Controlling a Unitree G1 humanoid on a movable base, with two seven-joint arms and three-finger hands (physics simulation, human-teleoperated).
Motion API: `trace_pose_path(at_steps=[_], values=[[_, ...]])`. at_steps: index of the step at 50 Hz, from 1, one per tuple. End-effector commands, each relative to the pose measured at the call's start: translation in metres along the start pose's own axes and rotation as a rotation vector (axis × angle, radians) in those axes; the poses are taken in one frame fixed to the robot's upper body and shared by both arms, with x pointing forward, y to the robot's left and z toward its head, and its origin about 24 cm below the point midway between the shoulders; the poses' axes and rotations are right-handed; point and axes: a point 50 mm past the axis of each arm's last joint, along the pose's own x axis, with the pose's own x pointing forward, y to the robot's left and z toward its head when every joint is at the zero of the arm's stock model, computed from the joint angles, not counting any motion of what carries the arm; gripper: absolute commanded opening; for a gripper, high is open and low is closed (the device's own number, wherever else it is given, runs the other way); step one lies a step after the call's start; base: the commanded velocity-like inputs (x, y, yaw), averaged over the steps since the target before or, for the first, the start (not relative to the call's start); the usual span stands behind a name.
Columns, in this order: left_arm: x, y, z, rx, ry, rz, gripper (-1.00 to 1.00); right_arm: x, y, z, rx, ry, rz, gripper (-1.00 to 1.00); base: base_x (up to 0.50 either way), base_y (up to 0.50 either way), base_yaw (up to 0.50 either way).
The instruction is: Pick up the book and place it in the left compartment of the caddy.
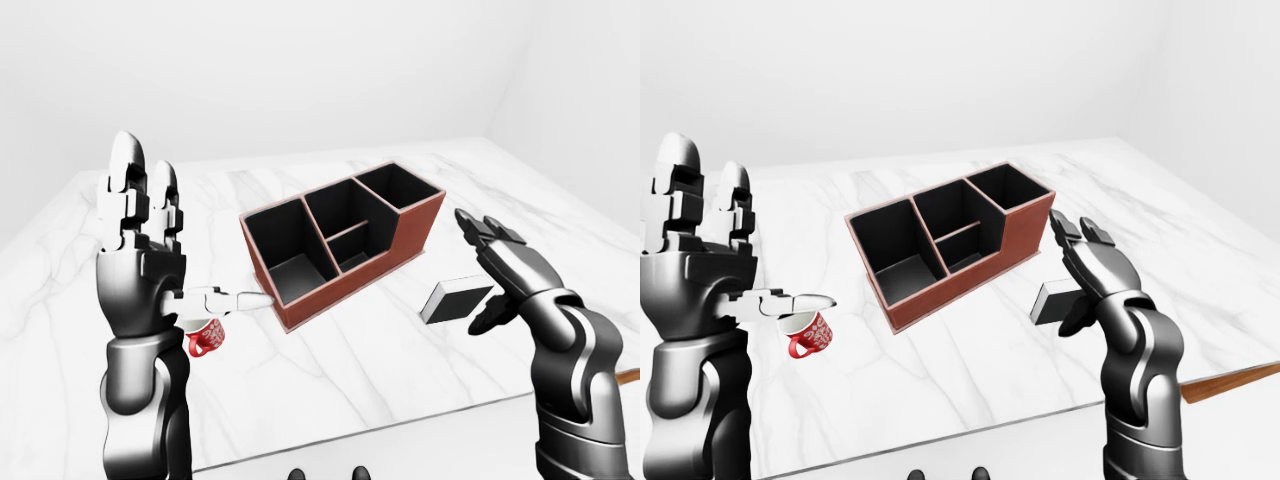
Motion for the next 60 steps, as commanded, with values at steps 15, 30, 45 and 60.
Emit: trace_pose_path(at_steps=[15,30,45,60], values=[[0.001,-0.001,0.000,-0.006,-0.005,-0.005,1.00,0.031,0.027,-0.020,-0.012,0.086,0.179,1.00,0.00,0.00,0.00],[0.001,-0.001,0.001,-0.010,-0.007,-0.005,1.00,0.053,0.038,-0.022,0.000,0.100,0.269,1.00,0.00,0.00,0.00],[0.001,-0.001,0.003,-0.014,-0.018,-0.006,1.00,0.066,0.048,-0.032,0.000,0.140,0.350,1.00,0.00,0.00,0.00],[0.001,0.000,0.008,-0.019,-0.040,-0.005,1.00,0.072,0.054,-0.037,-0.017,0.170,0.397,1.00,0.00,0.00,0.00]])
